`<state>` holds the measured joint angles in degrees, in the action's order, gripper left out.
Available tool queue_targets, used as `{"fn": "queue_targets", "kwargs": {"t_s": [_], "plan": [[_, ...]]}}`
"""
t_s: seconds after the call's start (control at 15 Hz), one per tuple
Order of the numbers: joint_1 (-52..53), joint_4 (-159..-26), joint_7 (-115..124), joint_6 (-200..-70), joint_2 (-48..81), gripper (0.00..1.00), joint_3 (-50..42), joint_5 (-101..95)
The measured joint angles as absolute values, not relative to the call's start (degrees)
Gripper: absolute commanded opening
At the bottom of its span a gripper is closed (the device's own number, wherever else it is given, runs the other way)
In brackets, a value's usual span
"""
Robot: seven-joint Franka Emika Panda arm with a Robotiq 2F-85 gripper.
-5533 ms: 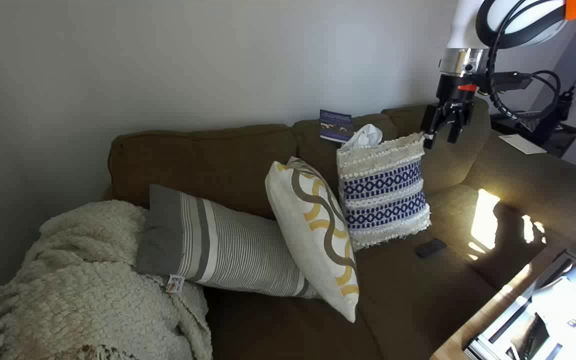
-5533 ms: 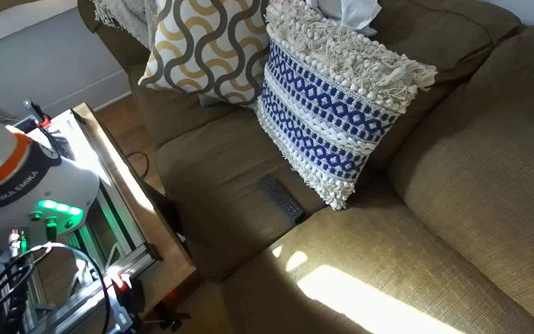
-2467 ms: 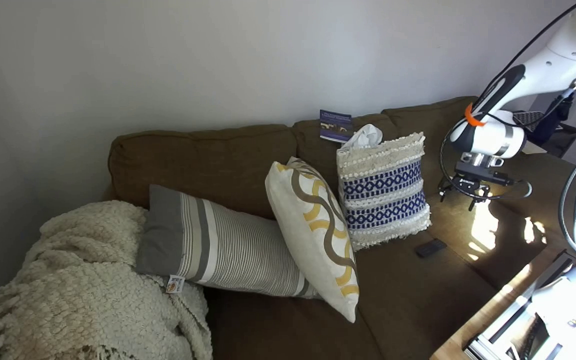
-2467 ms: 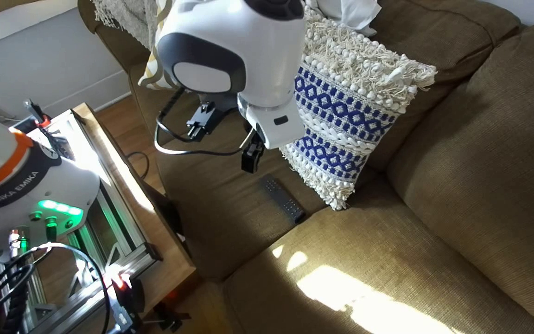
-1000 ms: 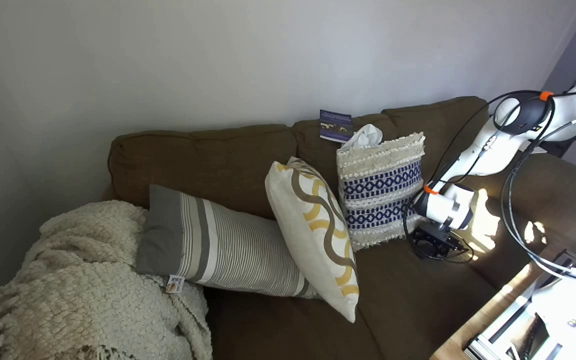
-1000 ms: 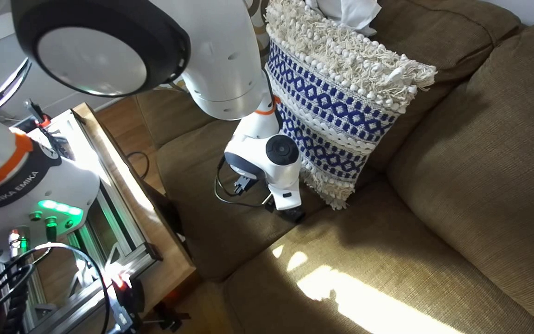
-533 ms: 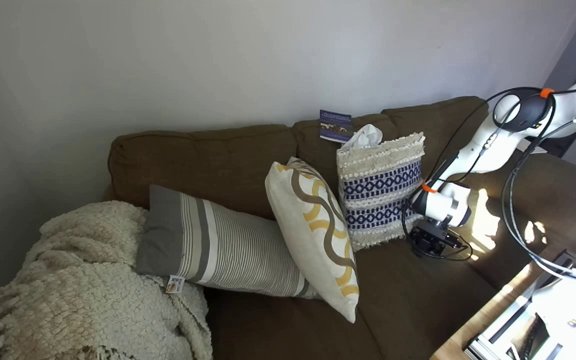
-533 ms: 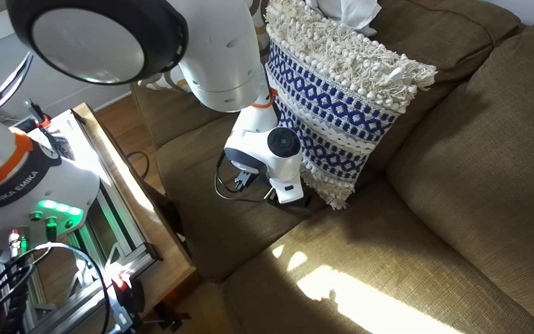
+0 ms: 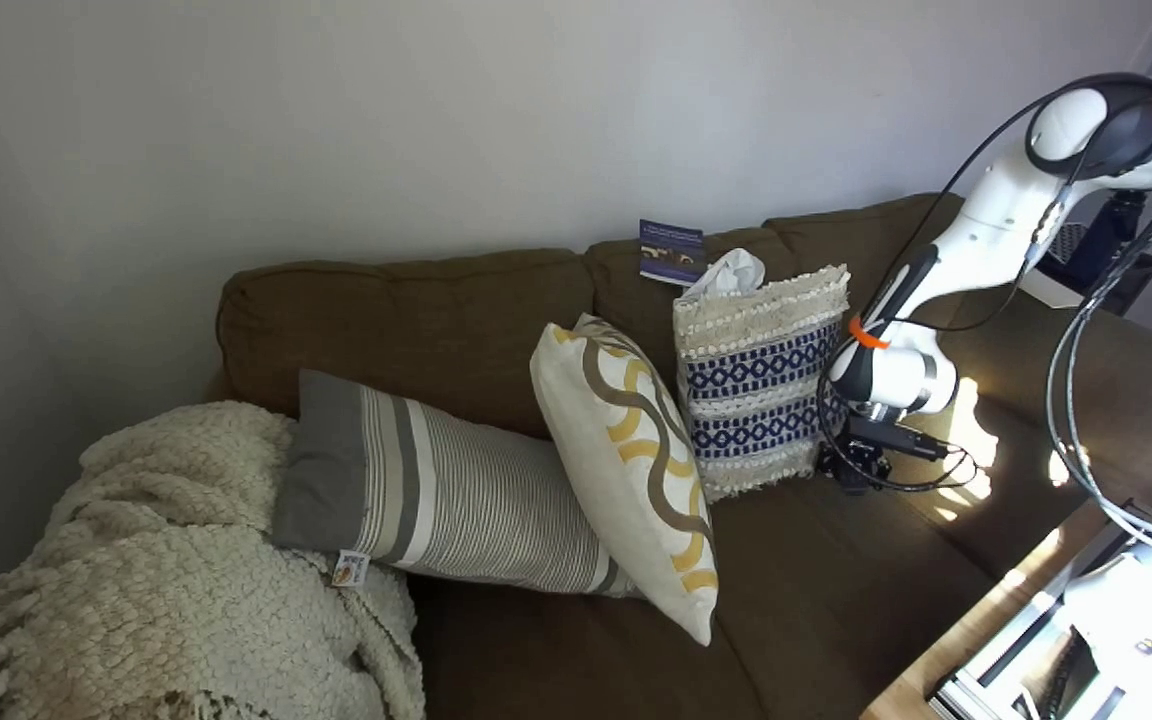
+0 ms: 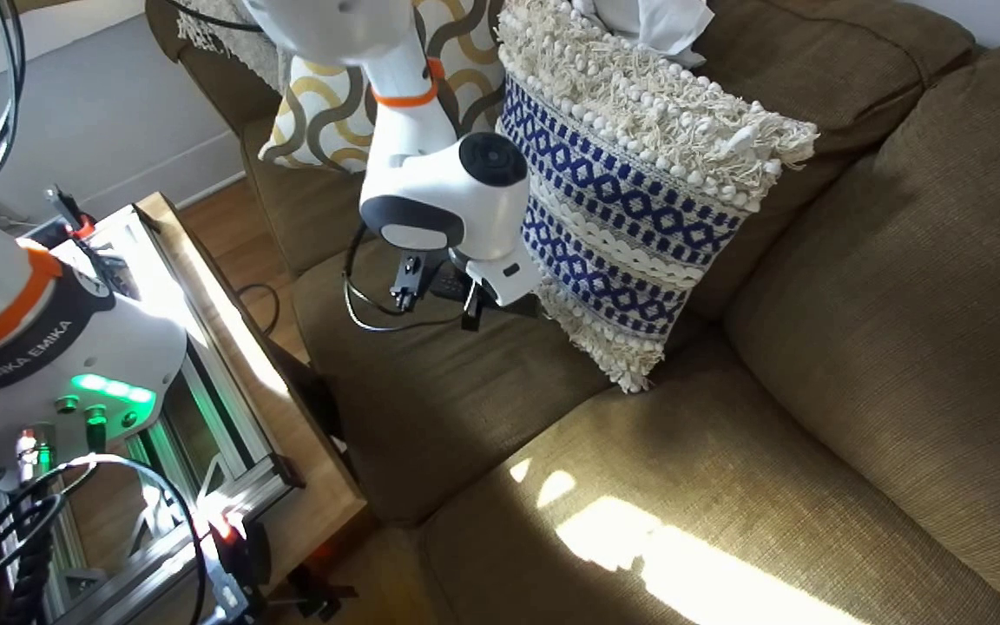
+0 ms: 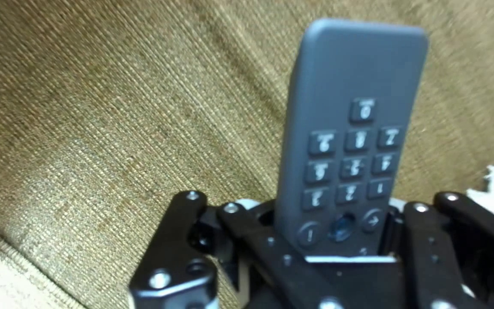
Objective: Put the black remote on the blue and white pillow
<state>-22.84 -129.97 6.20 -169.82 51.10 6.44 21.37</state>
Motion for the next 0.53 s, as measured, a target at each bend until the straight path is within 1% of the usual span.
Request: {"fn": "queue_targets", "kwargs": {"t_s": [0.33, 0.53], "plan": [[-11.80, -135.05, 6.11, -157.00, 33.83, 0.00, 0.81, 15.18], [-9.96, -134.11, 6.10, -150.27, 24.74, 0.00, 0.46, 14.67]]}}
